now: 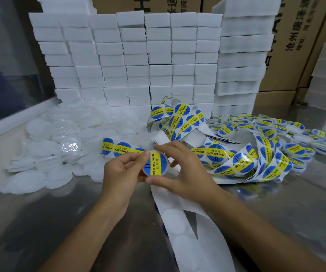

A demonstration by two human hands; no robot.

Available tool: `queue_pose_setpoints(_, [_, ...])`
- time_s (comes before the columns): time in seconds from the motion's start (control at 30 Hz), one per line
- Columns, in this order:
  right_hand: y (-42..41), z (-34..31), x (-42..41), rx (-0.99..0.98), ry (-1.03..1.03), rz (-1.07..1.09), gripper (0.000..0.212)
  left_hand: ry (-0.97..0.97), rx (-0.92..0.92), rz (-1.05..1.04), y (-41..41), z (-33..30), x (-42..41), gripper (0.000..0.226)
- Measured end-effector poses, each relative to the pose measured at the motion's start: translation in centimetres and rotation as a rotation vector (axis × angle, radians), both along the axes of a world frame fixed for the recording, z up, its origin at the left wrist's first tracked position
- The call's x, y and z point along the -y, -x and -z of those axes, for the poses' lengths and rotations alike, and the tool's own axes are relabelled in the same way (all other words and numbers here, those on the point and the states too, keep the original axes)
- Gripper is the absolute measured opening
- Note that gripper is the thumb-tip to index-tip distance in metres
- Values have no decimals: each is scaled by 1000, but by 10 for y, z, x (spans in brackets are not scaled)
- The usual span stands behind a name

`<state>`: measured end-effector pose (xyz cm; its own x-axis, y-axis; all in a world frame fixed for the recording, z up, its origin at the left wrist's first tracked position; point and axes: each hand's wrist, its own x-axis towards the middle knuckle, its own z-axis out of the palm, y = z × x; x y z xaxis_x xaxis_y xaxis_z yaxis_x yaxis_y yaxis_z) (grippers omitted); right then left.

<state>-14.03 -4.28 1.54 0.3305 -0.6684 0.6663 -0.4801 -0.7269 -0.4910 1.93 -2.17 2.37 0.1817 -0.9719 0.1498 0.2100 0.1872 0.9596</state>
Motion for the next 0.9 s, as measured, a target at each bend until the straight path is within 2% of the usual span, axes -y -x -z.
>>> queue_pose_setpoints(0.1, [2,-5,-1,-58,108,51,62,-8,20,52,1,0,-2,30])
queue_pose_setpoints(0.2, [5,-8,-2,-139,138,7,65,-22,60,47,6,1,-3,39])
queue_pose_setpoints(0.33, [0,-8,-5,-148,140,9,59,-56,34,38,5,1,-1,25])
queue_pose_setpoints(0.43, [11,-16,1,-157,150,78,51,-60,33,52,3,-1,0,26])
queue_pose_setpoints(0.57, [48,-38,32,-69,37,353,36,-69,165,-101,1,7,7,17])
queue_pose_setpoints(0.67, [84,-53,67,-83,-53,569,29,-130,203,-183,-4,15,13,8])
queue_pose_setpoints(0.9, [157,-63,124,-306,-221,905,22,-220,88,-143,-4,15,17,11])
